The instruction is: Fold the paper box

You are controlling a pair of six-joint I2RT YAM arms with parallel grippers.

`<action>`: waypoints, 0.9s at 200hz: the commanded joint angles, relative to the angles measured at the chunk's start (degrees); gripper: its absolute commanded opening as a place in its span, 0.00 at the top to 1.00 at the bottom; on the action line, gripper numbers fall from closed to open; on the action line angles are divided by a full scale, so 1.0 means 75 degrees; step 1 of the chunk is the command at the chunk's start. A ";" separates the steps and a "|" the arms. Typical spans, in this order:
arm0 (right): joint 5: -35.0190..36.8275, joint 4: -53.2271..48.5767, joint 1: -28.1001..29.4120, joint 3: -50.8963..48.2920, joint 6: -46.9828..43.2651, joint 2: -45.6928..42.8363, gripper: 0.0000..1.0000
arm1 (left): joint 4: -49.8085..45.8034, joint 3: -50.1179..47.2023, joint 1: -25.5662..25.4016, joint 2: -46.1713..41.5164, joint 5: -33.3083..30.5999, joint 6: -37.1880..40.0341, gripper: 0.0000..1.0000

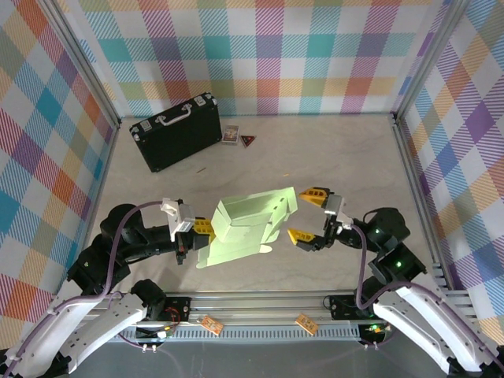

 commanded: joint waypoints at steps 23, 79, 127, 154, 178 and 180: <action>0.3766 -0.0144 0.0006 -0.0996 0.1247 -0.0981 0.27 | 0.0220 0.0267 -0.0009 -0.0059 0.0195 -0.0434 1.00; 0.1494 0.1012 -0.0023 -0.0677 0.0597 0.0633 0.32 | 0.0106 0.0382 -0.0011 0.0105 0.0566 -0.0506 1.00; -0.1815 0.2371 0.0000 -0.0811 0.0890 0.1203 0.37 | -0.0065 0.0417 -0.0017 0.0076 0.0449 -0.0522 1.00; -0.1703 0.2608 0.0006 -0.0985 0.0729 0.0917 0.40 | -0.0048 0.0385 -0.0015 0.0064 0.0519 -0.0527 1.00; -0.1555 0.1771 0.0000 -0.0775 0.0093 0.0693 0.43 | -0.0125 0.0450 -0.0015 0.0064 0.0490 -0.0464 1.00; -0.1519 0.1676 0.0000 -0.0760 0.0044 0.0688 0.43 | -0.0123 0.0458 -0.0017 0.0064 0.0483 -0.0453 1.00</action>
